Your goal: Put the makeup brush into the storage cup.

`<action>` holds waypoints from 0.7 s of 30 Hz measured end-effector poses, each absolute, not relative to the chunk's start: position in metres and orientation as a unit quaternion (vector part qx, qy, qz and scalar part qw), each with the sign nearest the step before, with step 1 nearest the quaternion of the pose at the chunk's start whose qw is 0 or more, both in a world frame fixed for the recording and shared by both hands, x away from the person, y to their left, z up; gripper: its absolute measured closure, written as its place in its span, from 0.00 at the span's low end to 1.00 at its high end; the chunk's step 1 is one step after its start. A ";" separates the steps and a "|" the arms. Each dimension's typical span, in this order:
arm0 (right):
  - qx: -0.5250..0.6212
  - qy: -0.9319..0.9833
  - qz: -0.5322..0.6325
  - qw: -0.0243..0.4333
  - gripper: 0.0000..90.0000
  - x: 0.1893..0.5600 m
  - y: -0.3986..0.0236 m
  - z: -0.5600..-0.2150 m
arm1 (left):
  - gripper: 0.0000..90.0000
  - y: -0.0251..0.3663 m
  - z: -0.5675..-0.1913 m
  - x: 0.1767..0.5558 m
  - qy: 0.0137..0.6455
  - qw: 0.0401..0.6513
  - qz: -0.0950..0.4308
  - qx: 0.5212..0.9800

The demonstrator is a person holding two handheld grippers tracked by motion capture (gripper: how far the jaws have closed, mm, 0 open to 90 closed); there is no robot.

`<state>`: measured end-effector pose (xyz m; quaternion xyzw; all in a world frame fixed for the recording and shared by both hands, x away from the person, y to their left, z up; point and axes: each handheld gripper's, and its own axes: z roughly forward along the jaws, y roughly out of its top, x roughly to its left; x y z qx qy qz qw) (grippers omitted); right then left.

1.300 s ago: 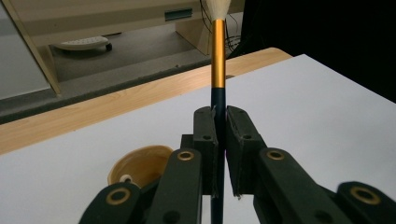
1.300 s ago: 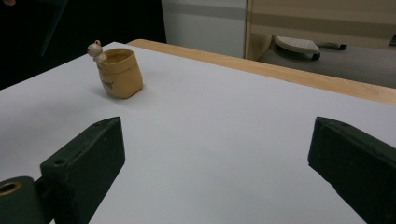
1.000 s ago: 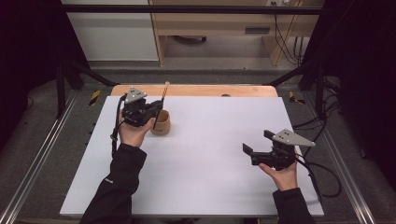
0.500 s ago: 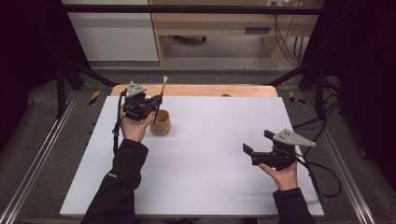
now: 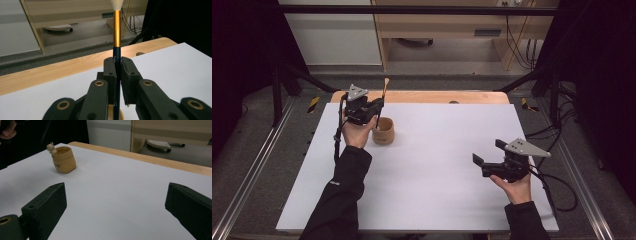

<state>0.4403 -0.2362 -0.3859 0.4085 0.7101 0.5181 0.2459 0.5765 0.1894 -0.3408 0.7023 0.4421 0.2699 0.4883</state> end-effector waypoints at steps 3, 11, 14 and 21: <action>0.409 0.710 0.518 0.246 0.05 0.440 -0.236 -0.386 | 0.92 0.189 -0.342 0.578 0.442 0.489 0.269 0.702; 0.412 0.707 0.520 0.245 0.05 0.440 -0.237 -0.386 | 0.92 0.183 -0.342 0.585 0.437 0.486 0.275 0.705; 0.412 0.707 0.519 0.245 0.05 0.440 -0.237 -0.385 | 0.92 0.182 -0.341 0.588 0.436 0.485 0.278 0.705; 0.411 0.707 0.520 0.247 0.05 0.440 -0.238 -0.385 | 0.92 0.180 -0.346 0.594 0.438 0.479 0.282 0.707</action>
